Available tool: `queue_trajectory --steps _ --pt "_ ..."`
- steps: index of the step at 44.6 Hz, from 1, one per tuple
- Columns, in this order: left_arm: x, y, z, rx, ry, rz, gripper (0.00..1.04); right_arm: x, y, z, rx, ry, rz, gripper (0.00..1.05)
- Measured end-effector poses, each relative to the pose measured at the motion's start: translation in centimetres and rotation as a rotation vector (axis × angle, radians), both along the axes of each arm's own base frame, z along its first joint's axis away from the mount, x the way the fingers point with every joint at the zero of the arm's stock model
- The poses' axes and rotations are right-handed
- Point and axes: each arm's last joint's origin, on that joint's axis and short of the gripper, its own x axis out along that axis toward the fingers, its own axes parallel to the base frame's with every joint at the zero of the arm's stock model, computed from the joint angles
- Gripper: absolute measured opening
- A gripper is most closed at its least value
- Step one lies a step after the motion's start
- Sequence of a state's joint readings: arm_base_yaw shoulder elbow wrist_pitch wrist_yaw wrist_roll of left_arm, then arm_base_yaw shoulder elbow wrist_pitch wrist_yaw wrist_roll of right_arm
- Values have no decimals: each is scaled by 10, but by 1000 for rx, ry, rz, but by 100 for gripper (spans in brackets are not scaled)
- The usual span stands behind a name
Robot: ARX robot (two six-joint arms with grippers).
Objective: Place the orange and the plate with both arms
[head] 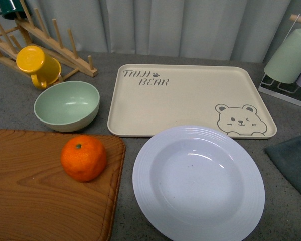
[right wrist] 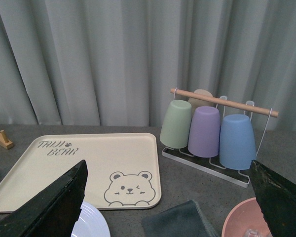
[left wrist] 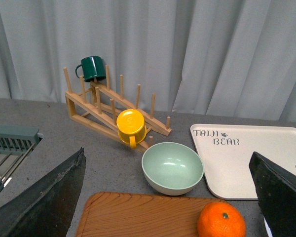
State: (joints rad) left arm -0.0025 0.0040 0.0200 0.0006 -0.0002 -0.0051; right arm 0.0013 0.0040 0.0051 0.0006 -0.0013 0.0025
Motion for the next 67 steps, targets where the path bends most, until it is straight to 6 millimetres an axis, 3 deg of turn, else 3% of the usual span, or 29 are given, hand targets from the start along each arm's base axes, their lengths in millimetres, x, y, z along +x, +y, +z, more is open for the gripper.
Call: queue_trajectory --steps 67 --pt "0 0 0 0 0 0 98 0 0 0 0 0 0 96"
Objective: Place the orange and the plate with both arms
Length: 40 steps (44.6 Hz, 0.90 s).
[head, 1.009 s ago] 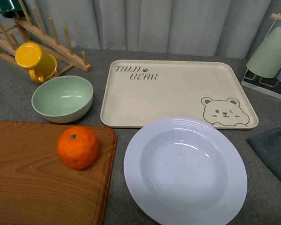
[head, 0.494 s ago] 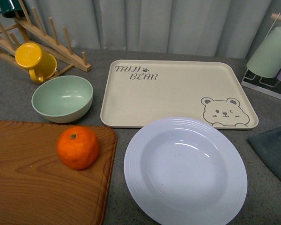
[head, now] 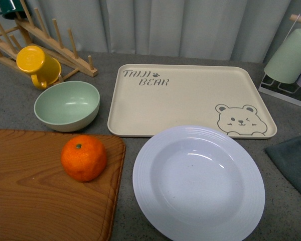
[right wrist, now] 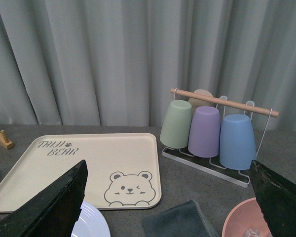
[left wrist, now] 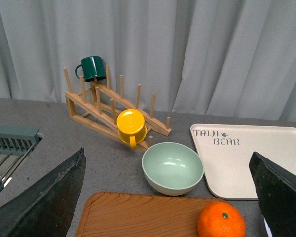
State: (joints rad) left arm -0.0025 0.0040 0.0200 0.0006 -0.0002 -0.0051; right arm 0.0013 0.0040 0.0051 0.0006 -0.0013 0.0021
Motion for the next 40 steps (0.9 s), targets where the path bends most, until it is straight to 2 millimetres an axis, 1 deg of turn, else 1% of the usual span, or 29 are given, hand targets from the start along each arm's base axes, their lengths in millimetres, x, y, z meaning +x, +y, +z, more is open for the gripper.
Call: queue_trajectory --steps 12,13,15,18,20,22,25,26,30,32,36,40 --pt "0 0 0 -2 5 6 98 0 0 0 0 0 0 96" --pt "1 0 -2 -22 49 85 98 0 0 0 0 0 0 96" --pt "2 0 -5 -46 138 186 98 0 0 0 0 0 0 96" --pt "5 1 -11 -52 219 286 98 0 0 0 0 0 -1 96" --pt "8 0 -14 -51 257 302 98 0 0 0 0 0 0 96" --pt "14 -1 -15 -62 286 289 98 0 0 0 0 0 -1 96" --pt "28 -5 -10 -79 318 216 98 0 0 0 0 0 0 96" --pt "30 -6 -10 -78 320 211 98 0 0 0 0 0 0 96" --pt "46 -14 -9 -64 349 124 98 0 0 0 0 0 0 96" --pt "58 -23 -12 -56 384 59 98 0 0 0 0 0 -1 96" --pt "72 -32 -19 -44 451 -6 98 0 0 0 0 0 0 96" --pt "92 -46 -32 -43 545 -69 98 0 0 0 0 0 0 96"
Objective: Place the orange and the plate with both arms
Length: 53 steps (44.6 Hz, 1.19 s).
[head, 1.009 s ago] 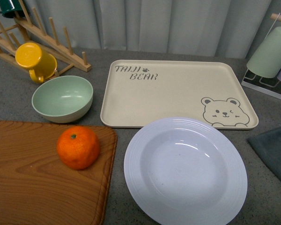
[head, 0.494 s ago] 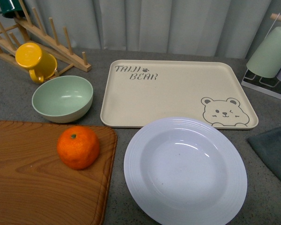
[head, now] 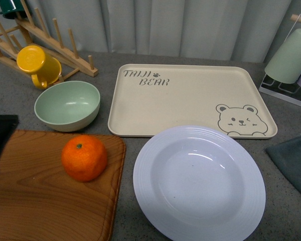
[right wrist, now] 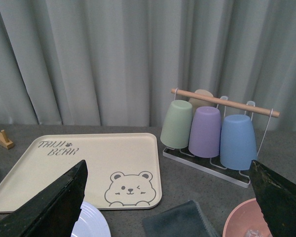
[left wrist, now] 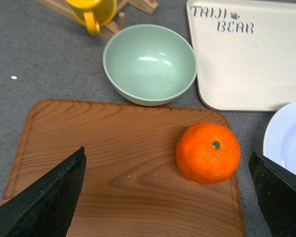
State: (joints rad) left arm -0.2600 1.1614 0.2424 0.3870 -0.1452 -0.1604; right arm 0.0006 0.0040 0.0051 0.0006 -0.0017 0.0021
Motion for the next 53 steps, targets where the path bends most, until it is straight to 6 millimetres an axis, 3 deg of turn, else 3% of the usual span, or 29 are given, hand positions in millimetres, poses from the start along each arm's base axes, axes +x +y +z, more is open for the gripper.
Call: queue_trajectory --steps 13,28,53 --pt "32 -26 -29 -39 130 -99 98 0 0 0 0 0 0 96" --pt "43 -43 -44 -31 157 -180 98 0 0 0 0 0 0 96" --pt "70 -54 -80 -42 240 -205 98 0 0 0 0 0 0 96"
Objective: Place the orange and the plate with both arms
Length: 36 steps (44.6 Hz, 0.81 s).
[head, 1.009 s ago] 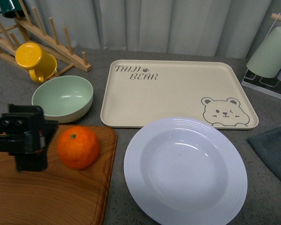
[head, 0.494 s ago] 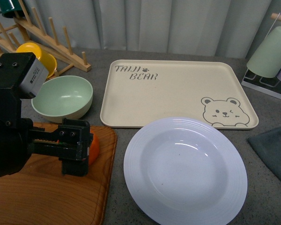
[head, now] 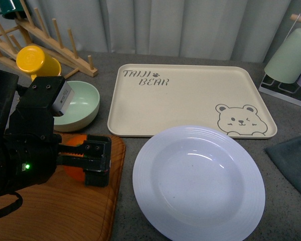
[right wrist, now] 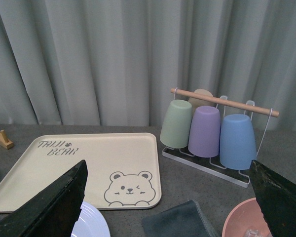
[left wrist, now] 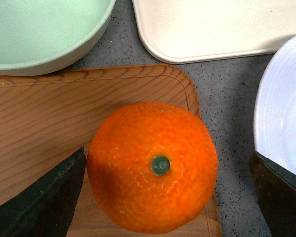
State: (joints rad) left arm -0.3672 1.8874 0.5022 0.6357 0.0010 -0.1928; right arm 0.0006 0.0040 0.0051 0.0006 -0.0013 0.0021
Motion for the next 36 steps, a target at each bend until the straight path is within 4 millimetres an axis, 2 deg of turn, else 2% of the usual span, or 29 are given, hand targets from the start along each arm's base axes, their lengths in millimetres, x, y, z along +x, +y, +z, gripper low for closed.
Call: queue_trajectory --steps 10,15,22,30,36 --pt "5 1 -8 -8 37 20 98 0 0 0 0 0 0 96" --pt "5 2 -9 -14 49 25 83 0 0 0 0 0 0 96" --pt "6 2 -9 -20 51 27 71 0 0 0 0 0 0 96" --pt "6 3 -8 -16 46 38 68 0 0 0 0 0 0 96" --pt "6 2 6 -31 22 48 68 0 0 0 0 0 0 96"
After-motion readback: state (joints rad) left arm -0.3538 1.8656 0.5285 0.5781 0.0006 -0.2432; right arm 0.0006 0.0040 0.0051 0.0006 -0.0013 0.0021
